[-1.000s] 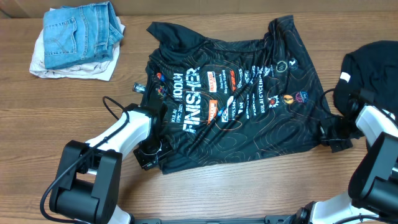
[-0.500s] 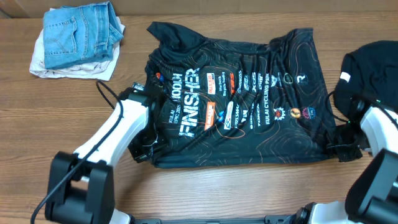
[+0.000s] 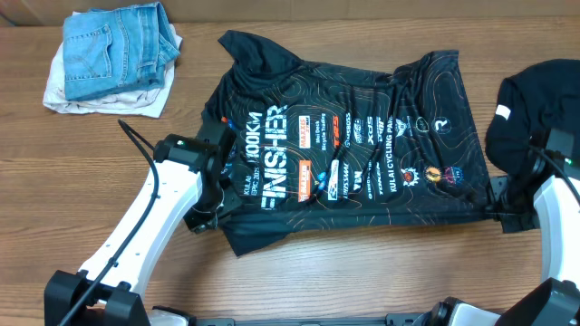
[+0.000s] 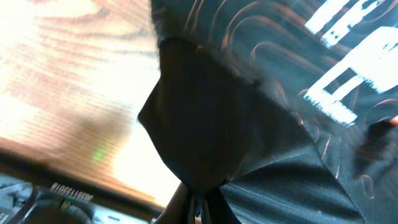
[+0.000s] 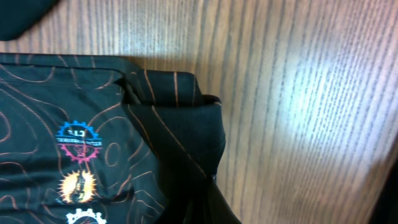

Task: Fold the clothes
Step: 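Fold the bottom hem upward toward the collar with both grippers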

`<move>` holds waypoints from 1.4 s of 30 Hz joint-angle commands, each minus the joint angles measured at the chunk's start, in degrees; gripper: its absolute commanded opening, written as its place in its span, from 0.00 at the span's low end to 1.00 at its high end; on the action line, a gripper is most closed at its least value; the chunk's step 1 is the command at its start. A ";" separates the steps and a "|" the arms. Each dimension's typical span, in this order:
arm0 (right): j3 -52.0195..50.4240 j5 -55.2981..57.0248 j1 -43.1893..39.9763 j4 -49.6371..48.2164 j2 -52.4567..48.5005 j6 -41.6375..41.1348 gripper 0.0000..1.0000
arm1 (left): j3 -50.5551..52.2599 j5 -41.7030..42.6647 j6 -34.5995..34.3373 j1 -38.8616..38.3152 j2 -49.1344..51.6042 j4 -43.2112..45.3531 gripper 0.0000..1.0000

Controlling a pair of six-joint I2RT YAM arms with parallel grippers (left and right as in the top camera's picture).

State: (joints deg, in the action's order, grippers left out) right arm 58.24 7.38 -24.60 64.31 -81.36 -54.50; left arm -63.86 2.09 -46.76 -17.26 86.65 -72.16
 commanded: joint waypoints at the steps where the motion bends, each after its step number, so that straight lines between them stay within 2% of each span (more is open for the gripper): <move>1: 1.46 -0.61 0.33 -3.91 0.83 -0.81 0.05 | -0.94 -5.97 -1.03 0.13 -0.90 6.58 0.04; 7: 1.44 -0.61 2.19 -8.35 -0.72 -0.81 0.06 | -0.94 -7.91 -1.03 1.36 -0.76 16.02 0.04; 14: 1.42 -1.29 4.26 -15.56 -6.03 -0.81 0.08 | -0.92 -10.45 -1.03 2.03 -0.26 18.64 0.05; 17: 1.42 -1.70 4.46 -18.93 -7.91 -0.61 0.08 | -0.92 -11.17 -0.98 2.03 0.33 22.47 0.04; 24: 1.42 -2.43 4.70 -22.97 -8.46 -0.63 0.08 | -0.92 -11.65 -0.76 2.01 1.11 28.37 0.07; 30: 1.40 -3.23 5.16 -25.92 -8.46 -0.66 0.07 | -0.92 -11.50 -0.79 2.01 5.99 30.27 0.09; 33: 1.40 -3.19 7.48 -28.26 -8.46 -0.66 0.07 | -0.92 -11.50 -0.79 1.95 9.75 32.20 0.08; 39: 1.40 -2.05 11.21 -32.81 -9.18 -0.87 0.07 | -0.92 -11.58 -0.22 1.97 10.84 36.28 0.09; 41: 1.40 -1.88 11.37 -33.05 -10.14 -1.09 0.07 | -0.92 -11.65 0.52 1.97 10.84 37.68 0.10; 42: 1.40 -1.86 11.37 -33.11 -10.95 -1.11 0.08 | -0.92 -11.72 0.55 1.97 10.84 38.21 0.14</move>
State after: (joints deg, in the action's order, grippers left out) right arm 58.39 4.51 -13.32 31.68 -90.11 -55.24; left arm -64.07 -8.21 -46.89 -15.64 97.17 -35.48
